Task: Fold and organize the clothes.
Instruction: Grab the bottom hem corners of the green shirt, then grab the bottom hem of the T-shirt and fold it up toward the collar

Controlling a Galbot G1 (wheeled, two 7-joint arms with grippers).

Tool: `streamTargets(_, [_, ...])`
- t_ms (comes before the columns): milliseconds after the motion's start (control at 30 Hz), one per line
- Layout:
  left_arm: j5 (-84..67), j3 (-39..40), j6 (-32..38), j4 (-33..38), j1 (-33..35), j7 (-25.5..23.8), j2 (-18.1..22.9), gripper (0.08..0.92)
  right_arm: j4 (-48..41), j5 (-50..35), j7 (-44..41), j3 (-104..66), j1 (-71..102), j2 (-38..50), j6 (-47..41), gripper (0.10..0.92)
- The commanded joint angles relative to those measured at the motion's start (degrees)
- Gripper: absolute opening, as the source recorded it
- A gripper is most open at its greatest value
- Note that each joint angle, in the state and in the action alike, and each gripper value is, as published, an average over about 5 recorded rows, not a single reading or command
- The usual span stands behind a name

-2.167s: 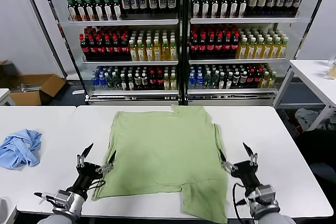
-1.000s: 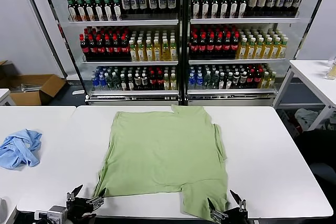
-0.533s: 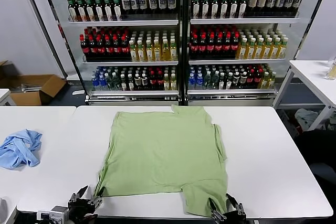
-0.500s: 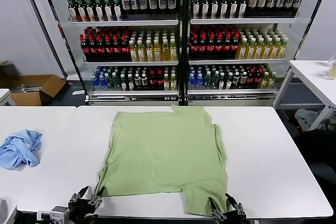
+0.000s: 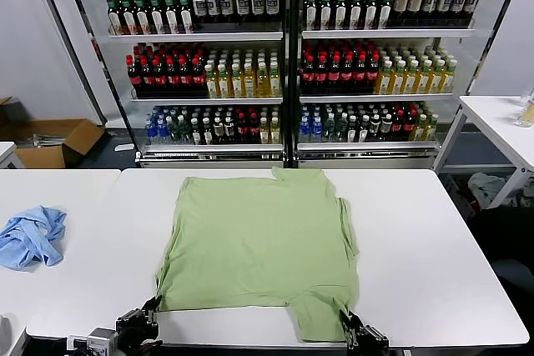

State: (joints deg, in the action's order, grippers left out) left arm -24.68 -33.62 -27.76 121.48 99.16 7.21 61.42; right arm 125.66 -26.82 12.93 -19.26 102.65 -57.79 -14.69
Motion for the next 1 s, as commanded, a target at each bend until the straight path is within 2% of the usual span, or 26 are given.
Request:
streamTargets(33, [-0.67, -1.88, 1.25, 1.80, 1.10, -1.11, -2.54, 0.088, 3.01, -3.64, -2.15, -3.49, 0.77, 1.74, 0.18, 0.106])
streamTargets(333, [-3.66, -4.41, 0.67, 6.58, 5.85, -2.13, -6.25, 0.084, 10.75, -11.85, -9.15, -15.04, 8.98, 6.53, -1.32, 0.106])
streamTargets(800, [-3.24, -13.35, -4.66, 17.21, 22.21, -2.41, -8.18, 0.084, 15.87, -7.52, -16.63, -22.16, 20.18, 8.77, -5.37, 0.106])
streamTargets(1000, [-8.38, -18.46, -4.81, 20.31, 20.51, -2.17, -9.43, 0.084, 16.69, -11.92, -13.85, -23.03, 15.78, 10.67, -3.96, 0.106])
